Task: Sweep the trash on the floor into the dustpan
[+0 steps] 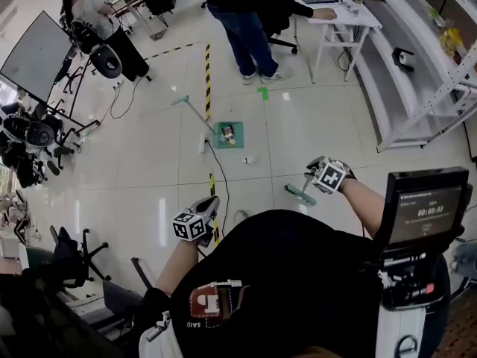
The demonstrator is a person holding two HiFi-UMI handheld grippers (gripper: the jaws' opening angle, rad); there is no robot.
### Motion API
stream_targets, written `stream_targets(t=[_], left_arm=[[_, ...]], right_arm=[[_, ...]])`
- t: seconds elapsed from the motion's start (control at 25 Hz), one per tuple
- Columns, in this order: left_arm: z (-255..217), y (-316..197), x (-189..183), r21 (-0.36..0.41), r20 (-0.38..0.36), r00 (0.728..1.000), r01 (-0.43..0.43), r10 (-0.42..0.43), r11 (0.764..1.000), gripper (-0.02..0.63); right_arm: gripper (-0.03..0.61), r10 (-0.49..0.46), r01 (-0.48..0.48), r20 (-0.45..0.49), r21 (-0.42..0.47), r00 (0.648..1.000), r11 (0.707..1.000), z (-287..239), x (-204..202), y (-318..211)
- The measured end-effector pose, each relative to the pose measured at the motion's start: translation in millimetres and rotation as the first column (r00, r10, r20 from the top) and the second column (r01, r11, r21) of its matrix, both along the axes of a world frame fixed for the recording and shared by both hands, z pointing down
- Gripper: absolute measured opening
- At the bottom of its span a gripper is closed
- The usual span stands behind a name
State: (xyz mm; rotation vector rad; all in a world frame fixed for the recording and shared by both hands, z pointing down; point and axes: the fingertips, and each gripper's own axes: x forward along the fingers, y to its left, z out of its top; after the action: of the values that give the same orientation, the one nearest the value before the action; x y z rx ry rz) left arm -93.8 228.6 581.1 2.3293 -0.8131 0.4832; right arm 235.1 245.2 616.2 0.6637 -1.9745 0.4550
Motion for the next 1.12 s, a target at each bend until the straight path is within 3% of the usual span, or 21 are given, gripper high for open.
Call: stream_targets(t=[0.12,0.32,0.48,0.64,0.92,1.12], left_arm=[[15,-33,5,-0.008,-0.018,1.000,0.023,-0.023,1.000,0.000],[49,-90,-19,-0.036,-0.058,0.998,-0.033,0.031,0.999,0.001],[63,-137,-27,-0.062,-0.082,0.988,-0.133,0.128,0.989,0.001],[62,-190,-55,-0.035,-0.099,0.980,-0.174,0.170,0.984,0.000],[64,-235,-90,-0.094,-0.104,0.992,-0.086,0.076,0.992,0.001],[61,-240,-92,-0.134,-0.025,1.000,-0.020,0.017,0.991,0.001]], right_arm=[[0.089,-0.051,0.051,-0.014,-0.024,0.999,0.998,10,-2,-35],[0.089,-0.074,0.074,-0.016,-0.051,0.997,0.996,10,-59,-95],[0.089,-0.037,0.034,-0.021,-0.104,0.999,0.994,5,-97,-143],[0.089,0.008,-0.014,-0.043,-0.145,0.999,0.989,7,-130,-200],[0.089,0.098,-0.092,0.014,-0.222,0.995,0.971,35,-154,-299],[0.089,0.170,-0.140,0.082,-0.291,0.982,0.947,64,-150,-365]])
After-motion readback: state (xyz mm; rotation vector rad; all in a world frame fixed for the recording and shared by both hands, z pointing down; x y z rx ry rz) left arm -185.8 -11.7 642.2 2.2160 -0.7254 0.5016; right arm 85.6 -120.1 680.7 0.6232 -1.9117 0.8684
